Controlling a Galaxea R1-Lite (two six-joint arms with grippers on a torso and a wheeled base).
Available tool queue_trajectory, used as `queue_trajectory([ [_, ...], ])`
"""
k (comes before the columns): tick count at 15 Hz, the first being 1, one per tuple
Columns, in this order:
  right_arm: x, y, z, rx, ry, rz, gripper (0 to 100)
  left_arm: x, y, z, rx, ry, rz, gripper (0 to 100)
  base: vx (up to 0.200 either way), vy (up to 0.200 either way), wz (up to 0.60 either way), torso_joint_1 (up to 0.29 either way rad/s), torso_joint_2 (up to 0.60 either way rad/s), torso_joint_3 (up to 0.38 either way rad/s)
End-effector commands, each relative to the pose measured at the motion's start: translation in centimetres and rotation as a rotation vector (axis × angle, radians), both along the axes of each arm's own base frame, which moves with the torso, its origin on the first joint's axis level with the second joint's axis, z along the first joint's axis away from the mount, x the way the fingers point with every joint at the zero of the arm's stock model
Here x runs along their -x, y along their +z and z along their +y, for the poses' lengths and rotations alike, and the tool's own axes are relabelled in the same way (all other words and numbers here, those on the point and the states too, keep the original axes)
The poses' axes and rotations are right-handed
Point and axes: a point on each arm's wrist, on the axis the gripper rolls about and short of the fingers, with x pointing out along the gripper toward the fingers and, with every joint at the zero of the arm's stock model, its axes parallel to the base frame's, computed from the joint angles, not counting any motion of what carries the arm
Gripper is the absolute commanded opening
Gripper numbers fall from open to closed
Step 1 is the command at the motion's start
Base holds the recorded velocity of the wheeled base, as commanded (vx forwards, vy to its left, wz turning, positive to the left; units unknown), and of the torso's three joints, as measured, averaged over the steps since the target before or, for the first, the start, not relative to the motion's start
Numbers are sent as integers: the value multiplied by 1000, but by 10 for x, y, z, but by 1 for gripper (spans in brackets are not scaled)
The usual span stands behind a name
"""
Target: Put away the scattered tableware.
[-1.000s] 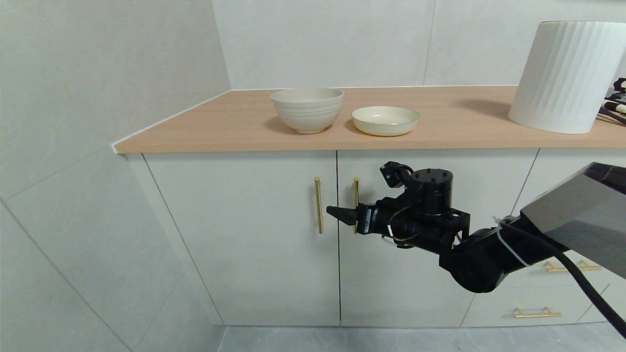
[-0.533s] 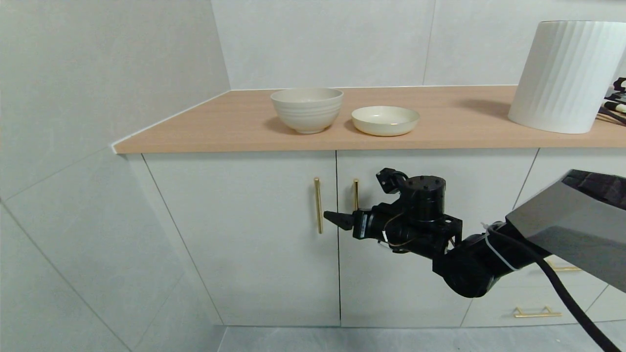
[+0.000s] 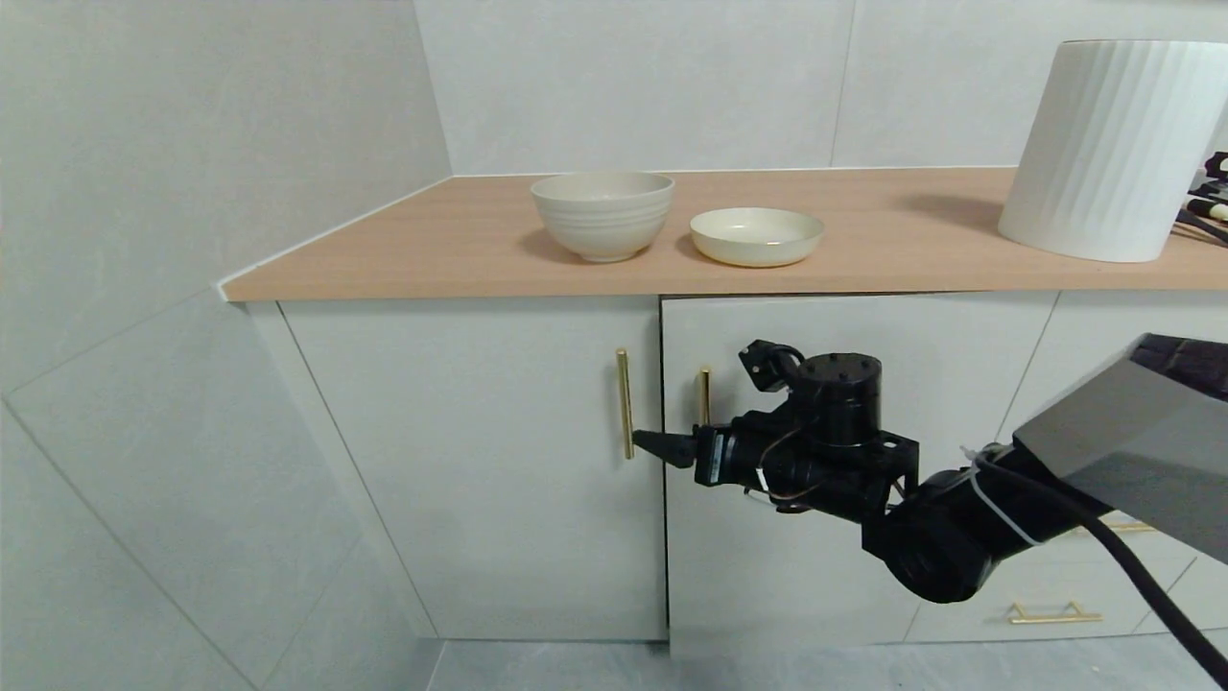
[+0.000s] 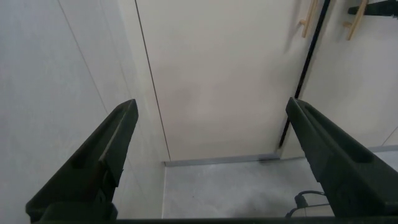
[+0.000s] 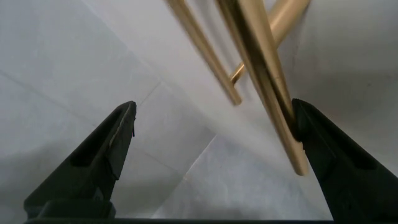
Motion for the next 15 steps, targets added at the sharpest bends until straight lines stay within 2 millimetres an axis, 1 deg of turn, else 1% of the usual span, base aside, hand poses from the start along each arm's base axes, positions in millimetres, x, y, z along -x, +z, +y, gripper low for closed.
queue_trajectory([
  [1, 20, 20, -13, -19, 44, -10, 100, 0, 0, 0, 0, 1, 1, 100, 0, 0, 0, 0, 0, 0],
  [2, 29, 25, -19, -24, 83, -6, 100, 0, 0, 0, 0, 1, 1, 100, 0, 0, 0, 0, 0, 0],
  [3, 44, 31, -28, -35, 165, 4, 100, 0, 0, 0, 0, 1, 1, 100, 0, 0, 0, 0, 0, 0],
  [4, 47, 33, -30, -38, 186, 4, 100, 0, 0, 0, 0, 1, 1, 100, 0, 0, 0, 0, 0, 0],
  [5, 63, 38, -40, -41, 242, 15, 100, 0, 0, 0, 0, 1, 1, 100, 0, 0, 0, 0, 0, 0],
  [6, 68, 39, -44, -42, 250, 17, 100, 0, 0, 0, 0, 1, 1, 100, 0, 0, 0, 0, 0, 0],
  [7, 81, 44, -54, -46, 273, 17, 100, 0, 0, 0, 0, 1, 1, 100, 0, 0, 0, 0, 0, 0],
  [10, 107, 41, -72, -34, 296, 47, 100, 0, 0, 0, 0, -1, 1, 100, 0, 0, 0, 0, 0, 0],
  [15, 111, 37, -75, -26, 299, 62, 100, 0, 0, 0, -24, -6, 0, 100, 0, 0, 0, 0, 0, 0],
])
